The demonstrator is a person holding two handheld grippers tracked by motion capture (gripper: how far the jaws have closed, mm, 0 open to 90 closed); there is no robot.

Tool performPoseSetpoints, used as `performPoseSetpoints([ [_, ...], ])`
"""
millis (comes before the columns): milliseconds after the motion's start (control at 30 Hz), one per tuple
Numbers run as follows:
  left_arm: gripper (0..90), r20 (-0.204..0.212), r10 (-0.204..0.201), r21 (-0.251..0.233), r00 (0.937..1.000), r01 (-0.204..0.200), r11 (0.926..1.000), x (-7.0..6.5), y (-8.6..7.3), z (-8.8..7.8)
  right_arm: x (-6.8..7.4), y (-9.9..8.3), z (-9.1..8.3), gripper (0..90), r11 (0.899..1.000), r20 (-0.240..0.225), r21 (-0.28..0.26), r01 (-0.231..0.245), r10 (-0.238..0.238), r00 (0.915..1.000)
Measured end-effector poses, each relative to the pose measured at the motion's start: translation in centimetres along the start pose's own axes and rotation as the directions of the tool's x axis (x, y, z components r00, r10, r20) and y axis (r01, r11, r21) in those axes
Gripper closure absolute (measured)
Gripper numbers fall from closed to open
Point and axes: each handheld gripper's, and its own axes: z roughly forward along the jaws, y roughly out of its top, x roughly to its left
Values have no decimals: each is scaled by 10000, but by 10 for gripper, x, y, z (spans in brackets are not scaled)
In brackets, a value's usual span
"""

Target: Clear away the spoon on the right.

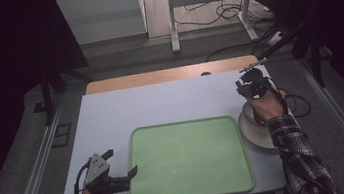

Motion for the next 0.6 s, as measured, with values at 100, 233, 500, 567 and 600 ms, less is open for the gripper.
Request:
performPoseSetpoints([
  [100, 12, -9, 8, 0, 10000, -8, 10000, 0, 0, 0, 1, 1, -1, 760, 10000, -165, 66, -68, 69, 9998],
  [233, 12, -17, 14, 1, 10000, -14, 10000, 0, 0, 0, 0, 4, -4, 763, 9995, -531, 264, -158, 172, 9984],
  [500, 11, -63, 38, -43, 10000, -38, 10000, -1, 1, -1, 1, 11, -13, 764, 9986, -830, 532, 12, 32, 9965],
  [567, 10, -89, 5, -42, 10000, -5, 10000, 0, 0, -2, 1, 14, -16, 764, 9982, -836, 600, 79, -28, 9965],
  [600, 10, -111, -40, -78, 9999, 39, 10000, 1, 0, -3, 1, 15, -17, 765, 9978, -846, 651, 106, -50, 9964],
])
